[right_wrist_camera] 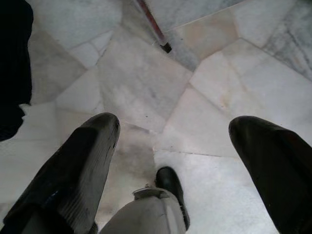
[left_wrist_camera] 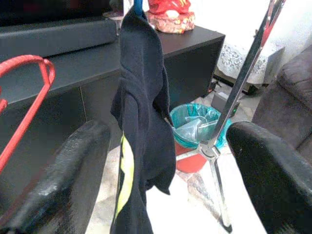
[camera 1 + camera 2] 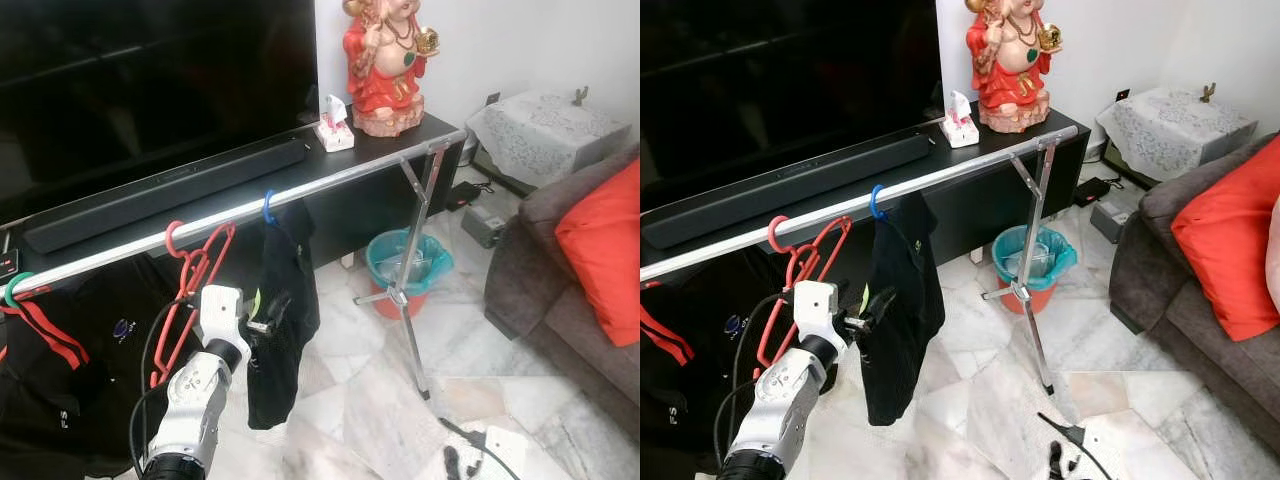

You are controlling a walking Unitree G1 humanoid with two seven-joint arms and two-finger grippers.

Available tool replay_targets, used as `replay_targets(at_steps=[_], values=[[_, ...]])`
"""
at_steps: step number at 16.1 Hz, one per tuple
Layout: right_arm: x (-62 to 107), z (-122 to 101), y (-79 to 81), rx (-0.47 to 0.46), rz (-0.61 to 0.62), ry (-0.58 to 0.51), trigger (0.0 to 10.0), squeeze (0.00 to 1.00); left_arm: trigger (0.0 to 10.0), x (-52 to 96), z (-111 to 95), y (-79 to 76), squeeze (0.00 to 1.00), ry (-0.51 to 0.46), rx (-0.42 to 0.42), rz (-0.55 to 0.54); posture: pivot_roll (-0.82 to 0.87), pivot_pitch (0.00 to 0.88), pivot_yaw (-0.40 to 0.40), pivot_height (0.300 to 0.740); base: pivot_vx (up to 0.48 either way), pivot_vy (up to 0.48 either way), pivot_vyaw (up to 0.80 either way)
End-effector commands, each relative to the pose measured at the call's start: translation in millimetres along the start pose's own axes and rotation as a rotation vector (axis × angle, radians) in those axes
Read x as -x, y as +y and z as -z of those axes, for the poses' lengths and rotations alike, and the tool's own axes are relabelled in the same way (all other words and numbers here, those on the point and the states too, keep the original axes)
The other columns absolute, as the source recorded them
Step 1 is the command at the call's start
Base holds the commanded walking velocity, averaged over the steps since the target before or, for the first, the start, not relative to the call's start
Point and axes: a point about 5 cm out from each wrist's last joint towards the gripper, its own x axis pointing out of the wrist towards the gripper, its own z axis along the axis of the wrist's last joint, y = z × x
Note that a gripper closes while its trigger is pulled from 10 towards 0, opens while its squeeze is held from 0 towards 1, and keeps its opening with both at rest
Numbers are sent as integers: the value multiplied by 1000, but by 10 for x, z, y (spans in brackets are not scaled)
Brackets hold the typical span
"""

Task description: Hang hanger

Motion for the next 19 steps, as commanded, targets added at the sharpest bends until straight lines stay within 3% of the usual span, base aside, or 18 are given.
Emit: replay_targets(at_steps=[1,6,10,11,12,17,19], values=[[0,9,29,4,-10,5,10000,0,10000,-20,-47,10,1000,0,-7,10,-241,0,72,740,0,0,0],[51,161,-109,-1,0,51,10000,0,10000,-70,-71,-8,1000,2,-9,10,-239,2,77,740,0,0,0],[80,251,-127,-13,8,77,10000,0,10000,-116,-95,-28,1000,2,-6,12,-235,11,80,740,0,0,0],[103,317,-123,-14,9,91,10000,0,10000,-122,-101,-41,831,0,-14,11,-231,15,77,740,0,0,0],[124,374,-113,-15,9,105,10000,0,10000,-118,-112,-49,0,-4,-25,11,-230,21,76,740,0,0,0],[102,351,-10,2,-8,115,10000,0,10000,-86,-138,-10,0,-20,-12,-5,-227,19,70,740,0,0,0],[90,323,8,1,-9,111,10000,0,10000,-9,-85,15,0,4,-53,9,-224,16,70,740,0,0,0]])
